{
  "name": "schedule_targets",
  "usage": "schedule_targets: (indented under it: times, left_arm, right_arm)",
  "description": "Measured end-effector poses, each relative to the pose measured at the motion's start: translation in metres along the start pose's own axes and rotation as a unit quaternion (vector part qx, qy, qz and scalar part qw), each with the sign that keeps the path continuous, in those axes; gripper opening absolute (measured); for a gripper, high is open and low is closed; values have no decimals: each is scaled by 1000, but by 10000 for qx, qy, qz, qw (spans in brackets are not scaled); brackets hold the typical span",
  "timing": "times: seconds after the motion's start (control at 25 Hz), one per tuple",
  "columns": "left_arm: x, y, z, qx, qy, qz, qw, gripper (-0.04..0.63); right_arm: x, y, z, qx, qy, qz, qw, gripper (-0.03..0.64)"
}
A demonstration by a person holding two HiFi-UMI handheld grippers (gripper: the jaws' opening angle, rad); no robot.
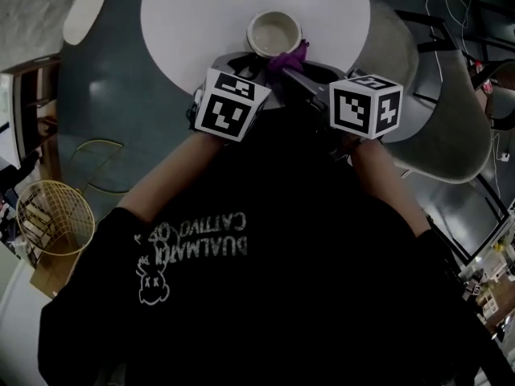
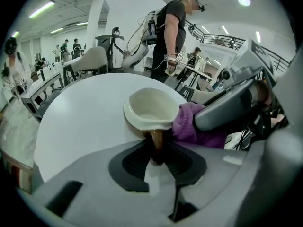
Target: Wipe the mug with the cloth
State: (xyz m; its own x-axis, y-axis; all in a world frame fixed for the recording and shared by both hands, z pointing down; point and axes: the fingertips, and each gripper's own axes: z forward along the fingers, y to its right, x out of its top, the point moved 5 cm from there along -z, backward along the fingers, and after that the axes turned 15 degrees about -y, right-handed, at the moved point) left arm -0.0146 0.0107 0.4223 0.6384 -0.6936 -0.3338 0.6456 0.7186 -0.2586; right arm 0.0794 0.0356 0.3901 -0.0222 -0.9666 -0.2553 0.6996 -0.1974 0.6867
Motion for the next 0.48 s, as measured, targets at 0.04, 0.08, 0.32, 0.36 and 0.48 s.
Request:
schedule_targets:
  times: [0.04, 0.08, 0.32, 0.36, 0.48]
  left_arm:
    - [0, 0, 0, -10, -9, 79, 10000, 83]
    - [1, 0, 1, -22, -20, 152, 9999, 83]
    - [1, -1, 0, -123, -145, 422, 9989, 86]
    - [1, -1, 0, -141, -164, 456, 9987, 86]
    - [4, -2, 1, -231, -194, 543, 9981, 87]
  right_arm:
    - [-1, 1, -1, -43, 30, 24, 10000, 98]
    - [-1, 3, -2, -83, 59, 52, 9999, 101]
    - [-5, 5, -4, -222, 156, 287, 9992, 104]
    - [-5, 6, -5, -255, 155, 305, 9991, 106]
    - [-3, 10, -10, -379, 148, 372, 9985, 109]
